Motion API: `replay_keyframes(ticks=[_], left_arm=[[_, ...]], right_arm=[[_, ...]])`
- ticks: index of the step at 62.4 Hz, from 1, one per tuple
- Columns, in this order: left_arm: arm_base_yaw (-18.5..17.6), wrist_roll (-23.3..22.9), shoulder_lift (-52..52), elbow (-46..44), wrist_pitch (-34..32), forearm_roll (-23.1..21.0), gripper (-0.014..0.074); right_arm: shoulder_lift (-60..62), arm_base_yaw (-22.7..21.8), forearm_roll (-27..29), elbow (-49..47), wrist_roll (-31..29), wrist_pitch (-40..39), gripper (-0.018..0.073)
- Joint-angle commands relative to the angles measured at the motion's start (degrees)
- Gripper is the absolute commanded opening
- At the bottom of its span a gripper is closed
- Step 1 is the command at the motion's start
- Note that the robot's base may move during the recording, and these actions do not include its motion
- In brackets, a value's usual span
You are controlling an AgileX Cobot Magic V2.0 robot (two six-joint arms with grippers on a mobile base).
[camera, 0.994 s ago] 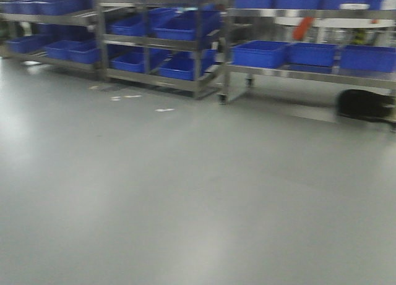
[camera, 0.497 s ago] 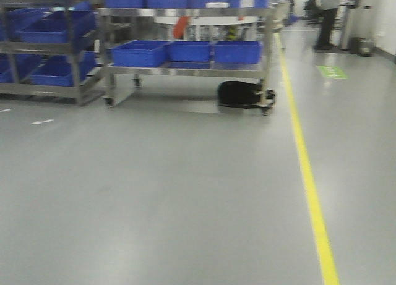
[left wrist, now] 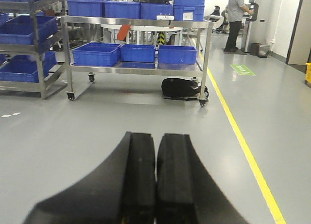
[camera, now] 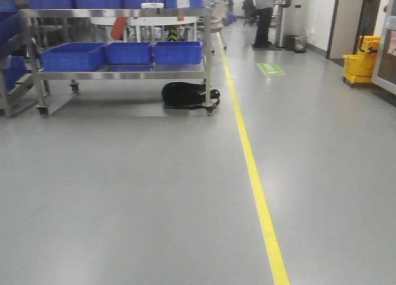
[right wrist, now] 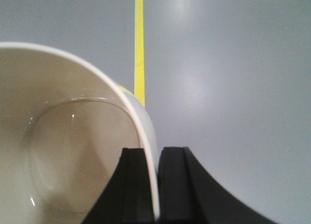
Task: Move white bin to right shelf second layer
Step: 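Drive the base away from the table holding the bin in the right gripper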
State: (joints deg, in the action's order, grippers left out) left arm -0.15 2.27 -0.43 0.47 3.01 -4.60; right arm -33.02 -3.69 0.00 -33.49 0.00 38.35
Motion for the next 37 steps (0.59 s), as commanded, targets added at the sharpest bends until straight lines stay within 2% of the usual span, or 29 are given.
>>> replay_keyframes(ticks=[1,37], left_arm=[[-0.05,-0.30,-0.94,1.56,-4.77,-0.30,0.0085],[-0.05,-0.30,-0.94,1.56,-4.77,-0.30,0.0085]], right_arm=[[0.06,-0.33,0.00,-1.72,0.00,-4.88,0.0057],[0.06,-0.33,0.00,-1.72,0.00,-4.88,0.0057]])
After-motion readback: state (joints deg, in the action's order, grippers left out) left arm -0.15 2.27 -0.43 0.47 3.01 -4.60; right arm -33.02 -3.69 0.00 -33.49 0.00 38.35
